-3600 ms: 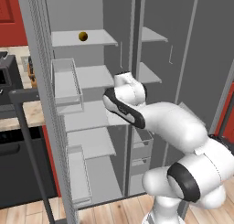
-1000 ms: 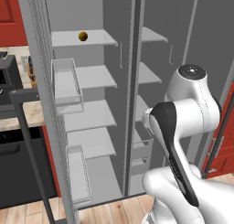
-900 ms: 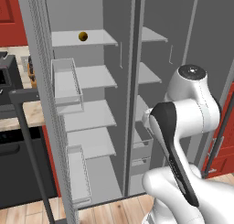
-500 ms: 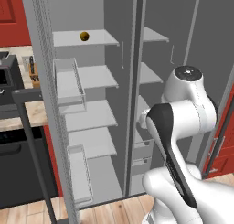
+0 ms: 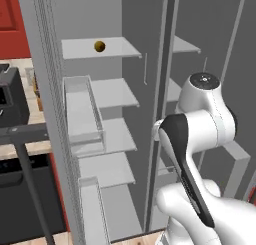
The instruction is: Retrieve a lemon from the fridge and place it on the cutting board with the fish.
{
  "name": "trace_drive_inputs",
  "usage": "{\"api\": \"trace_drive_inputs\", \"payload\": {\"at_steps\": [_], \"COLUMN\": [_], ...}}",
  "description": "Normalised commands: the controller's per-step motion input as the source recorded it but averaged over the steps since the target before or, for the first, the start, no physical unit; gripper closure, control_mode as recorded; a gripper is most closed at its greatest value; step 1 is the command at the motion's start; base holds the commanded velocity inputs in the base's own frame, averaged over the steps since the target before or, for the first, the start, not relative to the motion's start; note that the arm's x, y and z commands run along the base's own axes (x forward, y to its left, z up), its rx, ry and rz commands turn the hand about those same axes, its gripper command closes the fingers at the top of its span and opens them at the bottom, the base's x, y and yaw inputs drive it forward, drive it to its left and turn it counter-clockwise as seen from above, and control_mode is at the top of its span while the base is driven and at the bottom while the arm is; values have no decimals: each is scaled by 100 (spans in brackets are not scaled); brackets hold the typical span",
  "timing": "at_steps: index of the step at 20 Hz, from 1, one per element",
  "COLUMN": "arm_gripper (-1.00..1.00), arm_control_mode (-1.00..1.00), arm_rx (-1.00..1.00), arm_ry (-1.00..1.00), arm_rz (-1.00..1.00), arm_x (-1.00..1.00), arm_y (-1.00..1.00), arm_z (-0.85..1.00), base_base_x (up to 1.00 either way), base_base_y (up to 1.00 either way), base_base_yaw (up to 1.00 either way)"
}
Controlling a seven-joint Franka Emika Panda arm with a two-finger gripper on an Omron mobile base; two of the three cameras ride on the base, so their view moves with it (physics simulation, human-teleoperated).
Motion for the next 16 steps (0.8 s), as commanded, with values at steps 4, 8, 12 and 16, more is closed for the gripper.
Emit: {"api": "trace_drive_inputs", "payload": {"at_steps": [4, 8, 12, 16], "arm_gripper": [-100, -100, -100, -100], "arm_control_mode": [100, 100, 100, 100], "arm_rx": [0, 0, 0, 0], "arm_ry": [0, 0, 0, 0], "arm_rz": [0, 0, 0, 0], "arm_x": [0, 0, 0, 0], "arm_y": [0, 0, 0, 0], "arm_z": [0, 0, 0, 0], "base_base_x": [36, 19, 31, 19], "base_base_y": [-3, 0, -40, -31], "base_base_yaw": [16, 20, 19, 9]}}
